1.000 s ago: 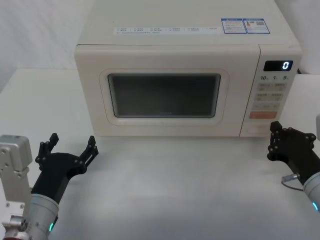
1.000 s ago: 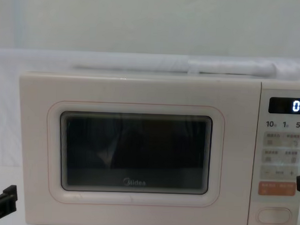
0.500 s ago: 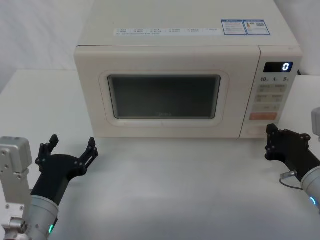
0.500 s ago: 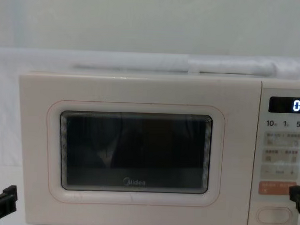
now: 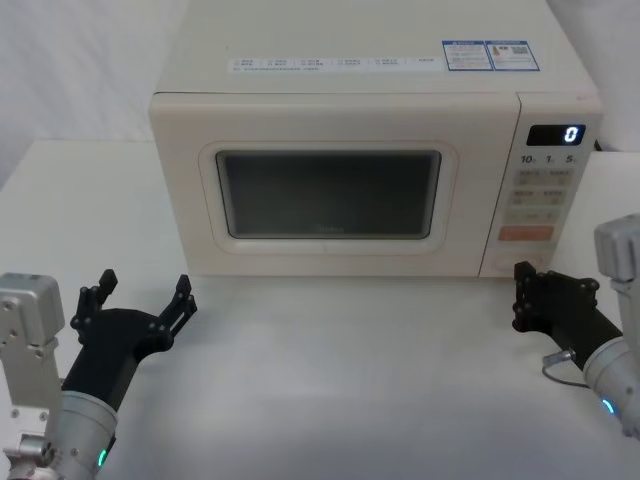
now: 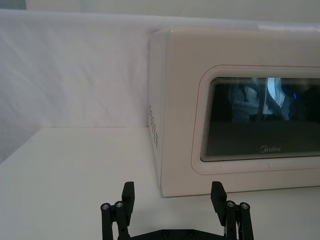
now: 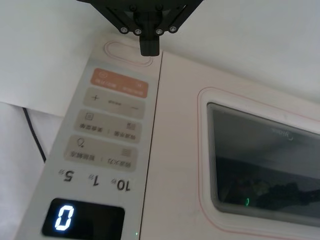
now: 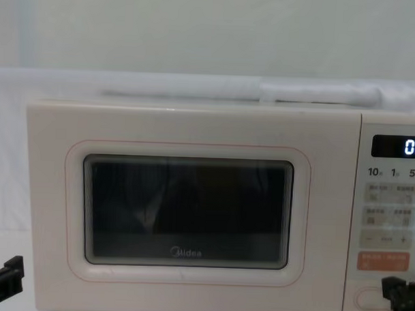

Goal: Press the button to open the microwave door with one hand; close the microwave door with the other hand.

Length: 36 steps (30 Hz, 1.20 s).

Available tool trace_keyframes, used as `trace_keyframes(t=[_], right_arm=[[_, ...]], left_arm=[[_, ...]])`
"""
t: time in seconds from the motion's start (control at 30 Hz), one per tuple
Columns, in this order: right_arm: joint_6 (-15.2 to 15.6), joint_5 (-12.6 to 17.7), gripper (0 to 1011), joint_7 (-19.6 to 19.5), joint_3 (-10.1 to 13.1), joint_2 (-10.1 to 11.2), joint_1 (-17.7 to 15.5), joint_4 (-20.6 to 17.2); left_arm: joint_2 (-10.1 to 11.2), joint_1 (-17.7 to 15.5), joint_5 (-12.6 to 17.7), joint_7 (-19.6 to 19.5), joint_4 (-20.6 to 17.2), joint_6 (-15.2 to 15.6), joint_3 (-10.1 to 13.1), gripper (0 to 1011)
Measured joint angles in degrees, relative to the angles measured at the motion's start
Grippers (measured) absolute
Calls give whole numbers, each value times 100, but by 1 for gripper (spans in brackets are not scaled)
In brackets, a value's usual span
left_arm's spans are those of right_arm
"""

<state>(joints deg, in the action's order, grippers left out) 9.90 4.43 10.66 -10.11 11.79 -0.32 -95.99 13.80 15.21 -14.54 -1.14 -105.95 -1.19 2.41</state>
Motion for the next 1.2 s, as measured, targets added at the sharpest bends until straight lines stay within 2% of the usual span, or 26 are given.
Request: trace_keyframes(t=[0.7,1.2], right_arm=[[142,156,0,102,-76,-125,395,596],[-40,294,0,-94,50,-325,591,1059]], left_arm=[[0,0,0,0,0,0,0,1001],[0,0,0,0,0,0,0,1001]])
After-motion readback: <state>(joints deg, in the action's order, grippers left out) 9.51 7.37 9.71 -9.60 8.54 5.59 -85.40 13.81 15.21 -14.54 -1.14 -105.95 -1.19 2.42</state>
